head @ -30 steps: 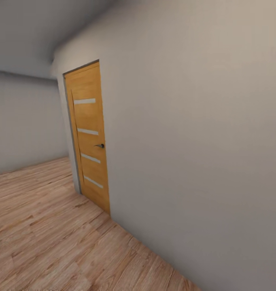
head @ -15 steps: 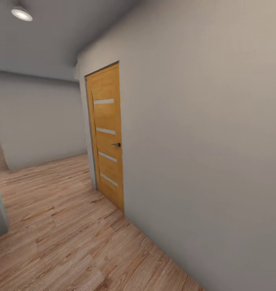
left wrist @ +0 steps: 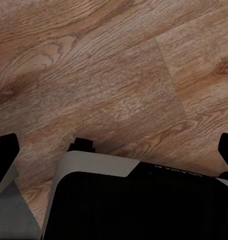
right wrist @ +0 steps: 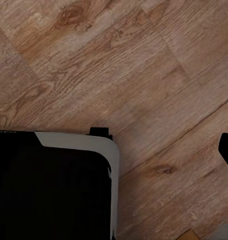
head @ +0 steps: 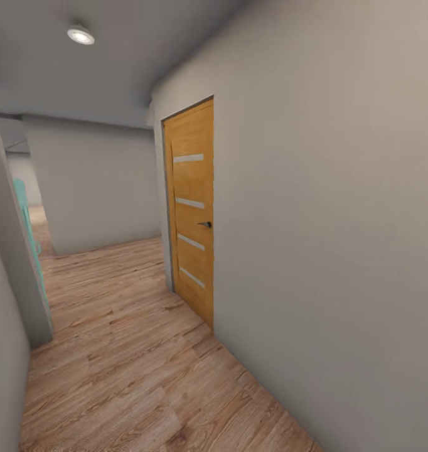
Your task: Move the two storage containers from the living room to the garage. In the garage, place one container on the floor and stack the other container on top of it (either order is fine).
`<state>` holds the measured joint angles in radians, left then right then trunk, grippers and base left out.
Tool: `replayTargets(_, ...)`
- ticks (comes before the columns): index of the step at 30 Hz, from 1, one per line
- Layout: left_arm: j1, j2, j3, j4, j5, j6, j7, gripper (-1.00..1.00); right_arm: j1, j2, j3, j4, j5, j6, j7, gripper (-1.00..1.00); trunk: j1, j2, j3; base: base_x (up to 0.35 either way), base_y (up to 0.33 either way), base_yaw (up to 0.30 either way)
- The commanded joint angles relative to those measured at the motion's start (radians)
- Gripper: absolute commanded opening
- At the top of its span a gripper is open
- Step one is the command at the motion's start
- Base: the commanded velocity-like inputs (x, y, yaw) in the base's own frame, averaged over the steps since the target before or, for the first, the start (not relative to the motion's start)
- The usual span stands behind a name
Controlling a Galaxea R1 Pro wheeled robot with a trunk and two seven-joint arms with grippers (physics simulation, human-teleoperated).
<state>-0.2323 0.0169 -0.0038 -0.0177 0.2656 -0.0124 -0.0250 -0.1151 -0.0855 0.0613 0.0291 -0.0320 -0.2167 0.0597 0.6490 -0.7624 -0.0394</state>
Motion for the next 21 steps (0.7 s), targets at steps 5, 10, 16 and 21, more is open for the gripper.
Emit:
replayTargets(5, -0.001, -0.002, 0.003, 0.001, 0.007, -0.001, -0.003, 1.0, -0.001, 0.0, 0.006, 0.003, -0.003, -0.006, 0.003, 1.0, 0.0, -0.002, -0.002, 0.0, 0.0, 0.269)
replayTargets(10, -0.001, -0.004, 0.008, 0.002, 0.011, 0.0, -0.003, 1.0, -0.001, 0.0, 0.006, 0.003, -0.003, -0.007, 0.003, 1.0, 0.0, -0.002, -0.002, 0.003, 0.0, 0.269)
replayTargets(16, -0.001, -0.004, 0.005, 0.003, 0.009, 0.001, -0.003, 1.0, -0.001, 0.0, 0.006, 0.003, -0.003, -0.008, 0.003, 1.0, 0.0, -0.002, -0.002, 0.201, 0.0, 0.269)
replayTargets(21, -0.001, -0.004, 0.006, 0.004, 0.017, 0.002, -0.003, 1.0, -0.001, 0.0, 0.006, 0.003, -0.003, -0.009, 0.003, 1.0, 0.0, -0.002, -0.002, 0.304, 0.0, 0.269)
